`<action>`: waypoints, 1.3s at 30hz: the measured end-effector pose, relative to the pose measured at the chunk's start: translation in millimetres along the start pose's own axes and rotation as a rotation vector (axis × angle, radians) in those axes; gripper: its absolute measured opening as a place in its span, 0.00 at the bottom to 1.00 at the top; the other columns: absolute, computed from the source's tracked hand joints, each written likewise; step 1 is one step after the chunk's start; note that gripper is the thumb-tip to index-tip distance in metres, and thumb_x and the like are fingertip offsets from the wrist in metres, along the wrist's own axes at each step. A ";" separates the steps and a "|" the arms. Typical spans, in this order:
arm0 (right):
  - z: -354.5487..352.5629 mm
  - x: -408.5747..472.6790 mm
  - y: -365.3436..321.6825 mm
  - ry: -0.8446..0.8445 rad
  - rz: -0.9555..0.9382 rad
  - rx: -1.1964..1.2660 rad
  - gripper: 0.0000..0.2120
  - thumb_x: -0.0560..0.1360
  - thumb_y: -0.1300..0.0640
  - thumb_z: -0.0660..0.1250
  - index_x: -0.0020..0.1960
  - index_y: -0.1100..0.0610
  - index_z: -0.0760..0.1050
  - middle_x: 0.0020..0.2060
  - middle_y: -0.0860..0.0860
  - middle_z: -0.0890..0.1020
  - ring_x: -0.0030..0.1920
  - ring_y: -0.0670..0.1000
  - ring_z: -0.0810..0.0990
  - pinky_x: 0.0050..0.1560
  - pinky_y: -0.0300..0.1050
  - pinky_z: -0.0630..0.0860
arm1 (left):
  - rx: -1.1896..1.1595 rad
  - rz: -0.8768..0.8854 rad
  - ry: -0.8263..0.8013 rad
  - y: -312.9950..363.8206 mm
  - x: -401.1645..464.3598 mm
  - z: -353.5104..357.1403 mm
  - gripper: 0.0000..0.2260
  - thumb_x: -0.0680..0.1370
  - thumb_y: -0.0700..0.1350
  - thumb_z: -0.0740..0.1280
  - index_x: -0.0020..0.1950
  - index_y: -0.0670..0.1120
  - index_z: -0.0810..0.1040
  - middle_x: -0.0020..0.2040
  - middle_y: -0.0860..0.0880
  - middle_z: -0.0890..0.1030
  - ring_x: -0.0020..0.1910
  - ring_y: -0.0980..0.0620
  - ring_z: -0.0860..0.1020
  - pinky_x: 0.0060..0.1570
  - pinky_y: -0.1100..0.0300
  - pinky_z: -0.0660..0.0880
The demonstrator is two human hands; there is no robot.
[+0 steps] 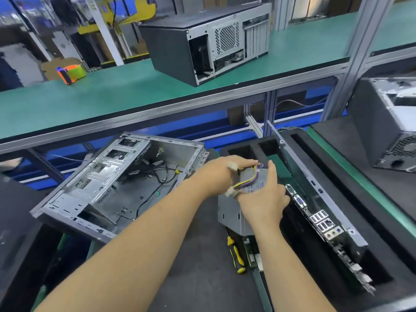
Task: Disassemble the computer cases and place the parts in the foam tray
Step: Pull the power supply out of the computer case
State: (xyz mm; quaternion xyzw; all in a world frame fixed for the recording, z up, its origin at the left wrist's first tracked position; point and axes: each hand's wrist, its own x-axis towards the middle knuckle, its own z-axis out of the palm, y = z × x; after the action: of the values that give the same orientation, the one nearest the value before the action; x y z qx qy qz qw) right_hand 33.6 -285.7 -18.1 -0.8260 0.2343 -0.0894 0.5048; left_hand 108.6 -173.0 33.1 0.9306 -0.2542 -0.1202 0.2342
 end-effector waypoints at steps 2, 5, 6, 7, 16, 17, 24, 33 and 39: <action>3.1 -0.5 1.3 0.029 -0.027 -0.007 0.52 0.64 0.45 0.78 0.78 0.36 0.49 0.61 0.54 0.68 0.63 0.59 0.63 0.56 0.64 0.74 | -0.159 -0.036 0.186 4.1 -0.2 5.0 0.23 0.79 0.31 0.62 0.69 0.48 0.80 0.61 0.45 0.83 0.60 0.47 0.80 0.61 0.54 0.77; 6.5 -1.0 3.0 0.050 -0.070 -0.045 0.54 0.64 0.46 0.79 0.77 0.35 0.46 0.61 0.53 0.69 0.62 0.58 0.64 0.57 0.64 0.73 | -0.819 -0.329 0.461 -2.6 3.3 2.3 0.14 0.83 0.35 0.61 0.65 0.44 0.80 0.40 0.45 0.85 0.41 0.51 0.84 0.41 0.60 0.81; 7.6 -1.8 3.4 0.060 -0.096 -0.068 0.55 0.64 0.45 0.79 0.77 0.35 0.44 0.62 0.52 0.69 0.61 0.58 0.64 0.57 0.63 0.72 | -0.923 -0.455 0.519 -7.5 5.1 -0.4 0.12 0.84 0.42 0.64 0.67 0.43 0.78 0.38 0.44 0.84 0.37 0.50 0.83 0.35 0.60 0.79; 9.5 -3.5 3.3 0.073 -0.130 -0.096 0.56 0.63 0.45 0.79 0.77 0.34 0.43 0.62 0.52 0.69 0.60 0.58 0.64 0.57 0.62 0.71 | -0.952 -0.584 0.520 -11.1 6.0 -2.3 0.17 0.83 0.48 0.68 0.69 0.41 0.75 0.41 0.42 0.83 0.39 0.48 0.83 0.32 0.61 0.78; 27.0 -17.2 17.3 0.239 -0.803 -0.265 0.47 0.63 0.59 0.74 0.77 0.44 0.59 0.66 0.59 0.72 0.62 0.63 0.70 0.60 0.65 0.67 | -0.847 -0.946 -0.104 -15.6 18.4 -23.3 0.32 0.64 0.72 0.75 0.55 0.48 0.82 0.49 0.44 0.87 0.50 0.41 0.86 0.59 0.44 0.79; 28.8 -16.5 18.8 0.236 -0.817 -0.265 0.46 0.63 0.59 0.74 0.77 0.44 0.59 0.66 0.59 0.71 0.62 0.63 0.70 0.62 0.65 0.66 | -0.825 -0.951 -0.102 -13.3 20.9 -24.6 0.28 0.66 0.69 0.75 0.53 0.47 0.82 0.48 0.44 0.87 0.47 0.42 0.86 0.58 0.46 0.79; 38.0 3.8 33.2 0.109 -0.710 -0.132 0.49 0.68 0.43 0.77 0.80 0.47 0.52 0.70 0.56 0.65 0.69 0.59 0.65 0.68 0.59 0.66 | -0.782 -0.808 0.569 -7.9 34.0 -11.0 0.30 0.66 0.54 0.77 0.63 0.50 0.68 0.54 0.47 0.80 0.49 0.47 0.80 0.47 0.53 0.79; 59.8 61.2 108.5 -0.070 -0.001 -0.264 0.16 0.80 0.60 0.61 0.67 0.58 0.75 0.64 0.57 0.74 0.65 0.58 0.68 0.54 0.53 0.73 | -0.530 -0.621 0.697 -0.9 55.0 -14.6 0.43 0.66 0.61 0.74 0.78 0.60 0.58 0.65 0.50 0.74 0.51 0.49 0.76 0.44 0.56 0.72; 90.8 97.5 102.5 -0.195 0.000 -0.577 0.31 0.76 0.53 0.69 0.76 0.50 0.61 0.74 0.62 0.60 0.71 0.63 0.61 0.70 0.60 0.65 | -0.421 -0.633 0.691 -5.8 72.0 -7.2 0.41 0.69 0.57 0.77 0.78 0.58 0.61 0.65 0.50 0.76 0.58 0.48 0.77 0.56 0.53 0.75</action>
State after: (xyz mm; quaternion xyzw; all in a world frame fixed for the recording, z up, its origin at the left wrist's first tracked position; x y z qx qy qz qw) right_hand 123.4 -299.3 -159.6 -0.9399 0.2006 0.0607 0.2696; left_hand 174.1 -204.0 28.9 0.8801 0.1621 0.0807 0.4388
